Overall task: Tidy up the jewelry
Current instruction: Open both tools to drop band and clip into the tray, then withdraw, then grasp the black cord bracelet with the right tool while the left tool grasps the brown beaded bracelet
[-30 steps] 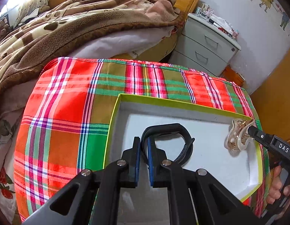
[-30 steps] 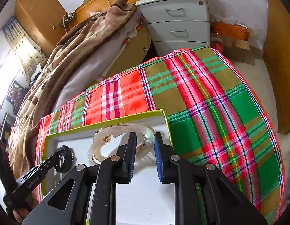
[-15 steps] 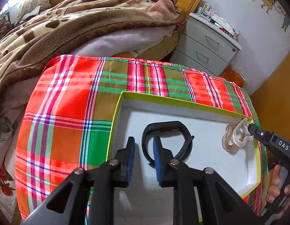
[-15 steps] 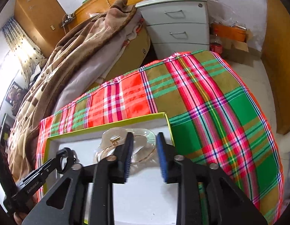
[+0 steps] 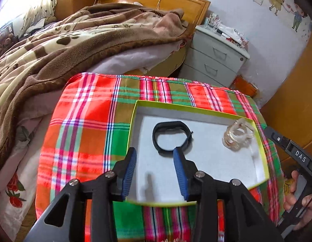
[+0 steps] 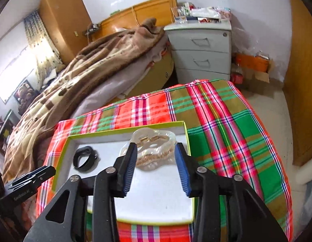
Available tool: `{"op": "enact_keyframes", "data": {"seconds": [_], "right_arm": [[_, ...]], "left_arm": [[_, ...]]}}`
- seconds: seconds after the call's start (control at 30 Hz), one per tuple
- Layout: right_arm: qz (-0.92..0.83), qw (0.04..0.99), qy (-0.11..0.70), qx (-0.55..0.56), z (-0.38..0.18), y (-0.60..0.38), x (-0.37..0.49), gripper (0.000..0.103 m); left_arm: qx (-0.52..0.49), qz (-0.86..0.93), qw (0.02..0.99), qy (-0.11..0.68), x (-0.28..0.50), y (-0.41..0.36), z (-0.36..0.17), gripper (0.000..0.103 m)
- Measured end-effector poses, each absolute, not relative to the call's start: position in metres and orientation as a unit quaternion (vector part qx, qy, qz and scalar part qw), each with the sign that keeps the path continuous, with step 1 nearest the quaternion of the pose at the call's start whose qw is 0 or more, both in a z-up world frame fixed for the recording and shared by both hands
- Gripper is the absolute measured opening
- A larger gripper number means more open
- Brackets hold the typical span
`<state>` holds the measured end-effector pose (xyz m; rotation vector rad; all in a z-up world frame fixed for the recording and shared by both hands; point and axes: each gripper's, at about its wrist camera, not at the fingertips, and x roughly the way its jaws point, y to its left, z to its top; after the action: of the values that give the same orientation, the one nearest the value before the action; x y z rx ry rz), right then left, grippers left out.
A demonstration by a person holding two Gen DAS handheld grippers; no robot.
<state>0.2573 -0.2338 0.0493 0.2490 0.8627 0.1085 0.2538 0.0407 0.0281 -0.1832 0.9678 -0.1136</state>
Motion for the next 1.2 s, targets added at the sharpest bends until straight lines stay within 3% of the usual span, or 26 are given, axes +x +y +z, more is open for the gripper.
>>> {"op": "enact_keyframes", "data": {"seconds": [0.47, 1.2], "right_arm": [[0.077, 0.911, 0.387, 0.118, 0.04, -0.248, 0.177, 0.042], [0.034, 0.887, 0.453, 0.077, -0.015, -0.253, 0.133, 0.045]], "left_arm": [[-0.107, -0.056, 0.891, 0.437, 0.167, 0.061, 0.033, 0.049], [-0.105, -0.031, 0.89, 0.443, 0.095, 0.093, -0.009, 0.061]]}}
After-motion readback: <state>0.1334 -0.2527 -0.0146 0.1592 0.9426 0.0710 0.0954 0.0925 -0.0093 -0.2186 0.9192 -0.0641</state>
